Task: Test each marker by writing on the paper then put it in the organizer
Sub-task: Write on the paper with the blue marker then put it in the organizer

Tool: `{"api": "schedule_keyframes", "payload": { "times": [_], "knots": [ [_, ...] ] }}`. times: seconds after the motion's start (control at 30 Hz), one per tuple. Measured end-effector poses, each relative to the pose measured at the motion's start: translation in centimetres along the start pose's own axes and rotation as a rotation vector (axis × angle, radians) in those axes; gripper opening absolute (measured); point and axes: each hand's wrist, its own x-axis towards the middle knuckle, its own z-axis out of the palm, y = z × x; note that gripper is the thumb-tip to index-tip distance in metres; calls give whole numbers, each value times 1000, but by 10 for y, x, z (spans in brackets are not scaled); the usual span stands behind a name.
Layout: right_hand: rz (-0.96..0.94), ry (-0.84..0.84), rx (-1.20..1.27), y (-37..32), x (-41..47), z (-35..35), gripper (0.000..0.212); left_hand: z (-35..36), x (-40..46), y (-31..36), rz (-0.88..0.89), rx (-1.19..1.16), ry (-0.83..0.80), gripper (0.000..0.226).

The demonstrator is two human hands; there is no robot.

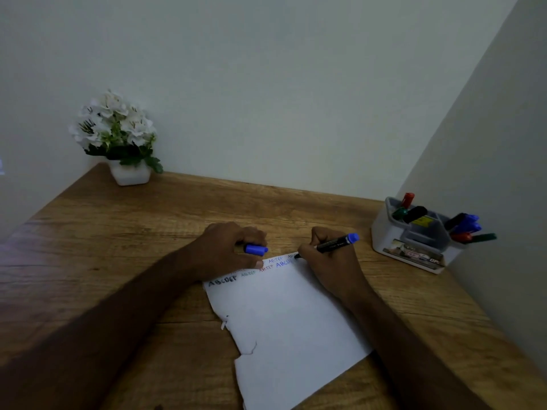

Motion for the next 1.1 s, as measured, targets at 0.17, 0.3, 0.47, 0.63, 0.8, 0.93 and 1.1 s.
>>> {"api": "schedule_keyframes", "payload": {
  "times": [0.17, 0.3, 0.47, 0.63, 0.8, 0.93, 1.1],
  "knots": [
    [25, 47, -2, 0, 0, -3, 32, 0, 0, -3, -5, -9, -3, 77],
    [30, 22, 27, -1, -1, -1, 32, 0, 0, -1, 0, -27, 11, 75],
    [-3, 9, -6, 1, 0, 0, 32, -1, 0, 1, 2, -12, 11, 79],
    [-1, 94, 38, 0, -2, -4, 29, -1, -2, 2, 0, 1, 10, 74],
    [-132, 99, 72, -9, -4, -10, 18, 0, -4, 5, 61, 8, 102, 43],
    [-169, 43, 124, -16, -4, -13, 21, -1, -8, 14, 84, -34, 210, 30],
    [-93, -19, 554, -24, -8, -20, 7, -5, -14, 37, 157, -338, 372, 25]
  ]
}}
